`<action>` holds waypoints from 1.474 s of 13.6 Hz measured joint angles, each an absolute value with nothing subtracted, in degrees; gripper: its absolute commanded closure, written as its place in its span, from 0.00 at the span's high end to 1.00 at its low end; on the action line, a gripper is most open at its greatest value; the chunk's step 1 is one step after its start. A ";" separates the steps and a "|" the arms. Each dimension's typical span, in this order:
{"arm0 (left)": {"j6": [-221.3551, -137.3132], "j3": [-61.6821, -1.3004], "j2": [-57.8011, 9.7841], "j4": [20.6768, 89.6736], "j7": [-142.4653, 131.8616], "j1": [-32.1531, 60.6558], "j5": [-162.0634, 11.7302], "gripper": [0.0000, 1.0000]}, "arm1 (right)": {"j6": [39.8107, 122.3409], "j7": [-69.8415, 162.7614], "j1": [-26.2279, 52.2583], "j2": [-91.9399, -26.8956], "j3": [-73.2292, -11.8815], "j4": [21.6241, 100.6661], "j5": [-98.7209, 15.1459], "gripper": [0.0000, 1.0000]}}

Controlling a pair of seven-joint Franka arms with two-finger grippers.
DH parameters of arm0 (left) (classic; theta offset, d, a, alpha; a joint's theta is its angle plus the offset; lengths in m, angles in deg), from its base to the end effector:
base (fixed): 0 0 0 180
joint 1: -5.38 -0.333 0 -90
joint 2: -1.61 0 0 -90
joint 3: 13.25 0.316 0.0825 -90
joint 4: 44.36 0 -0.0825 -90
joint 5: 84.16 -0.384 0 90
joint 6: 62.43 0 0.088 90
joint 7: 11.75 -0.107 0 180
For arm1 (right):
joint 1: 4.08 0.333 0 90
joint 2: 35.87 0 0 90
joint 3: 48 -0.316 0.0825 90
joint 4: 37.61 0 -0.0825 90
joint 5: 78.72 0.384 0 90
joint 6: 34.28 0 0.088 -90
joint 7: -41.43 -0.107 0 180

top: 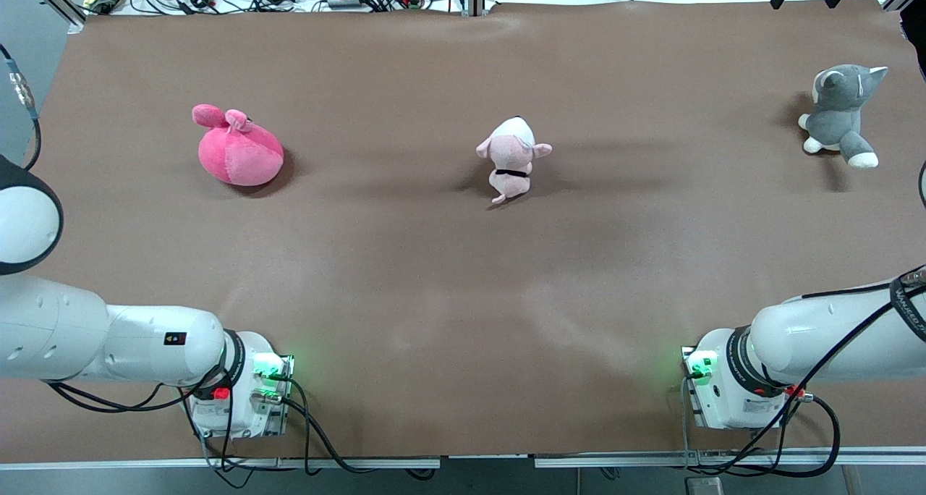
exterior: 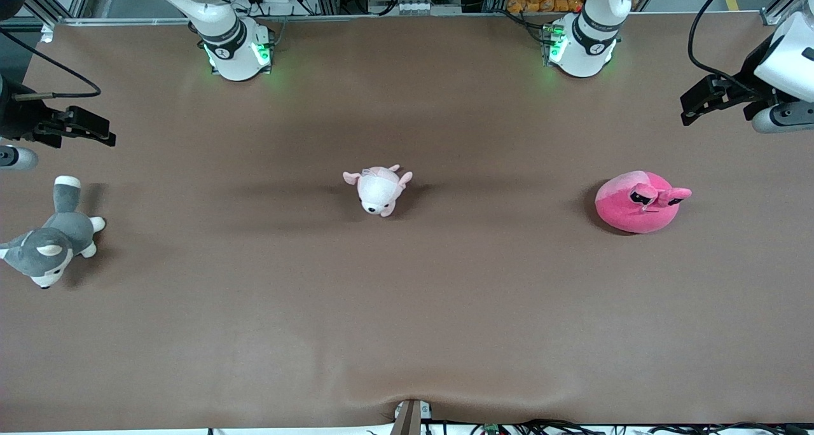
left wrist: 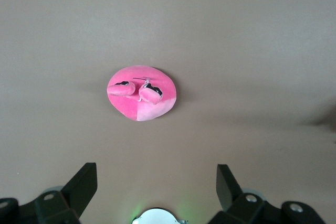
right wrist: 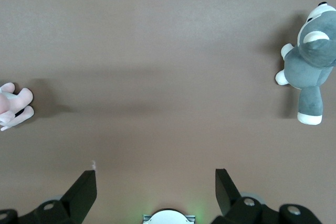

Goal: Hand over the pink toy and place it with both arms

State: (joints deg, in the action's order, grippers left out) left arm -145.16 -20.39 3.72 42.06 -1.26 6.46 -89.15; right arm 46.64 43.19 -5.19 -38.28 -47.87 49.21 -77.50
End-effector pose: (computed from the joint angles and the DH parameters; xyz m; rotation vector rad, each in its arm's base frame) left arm 0.5256 -0.0671 0.6629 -3.0462 -0.0755 0.0193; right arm 0.5501 -0.0093 0.6143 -3.1085 -0.0169 0.2249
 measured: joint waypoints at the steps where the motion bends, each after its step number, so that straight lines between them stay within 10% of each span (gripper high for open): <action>1: -144.94 -20.39 3.72 41.90 -1.26 6.45 -89.15 1.00 | 46.64 43.19 -5.19 -38.28 -47.87 49.21 -77.50 1.00; 20: -143.83 -20.51 1.27 40.28 -1.54 6.20 -89.15 1.00 | 46.64 43.21 -5.21 -38.28 -47.78 49.21 -77.50 1.00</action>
State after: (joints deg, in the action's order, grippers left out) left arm -143.83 -20.51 1.27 40.28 -1.54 6.20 -89.15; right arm 46.64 43.21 -5.21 -38.28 -47.78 49.21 -77.50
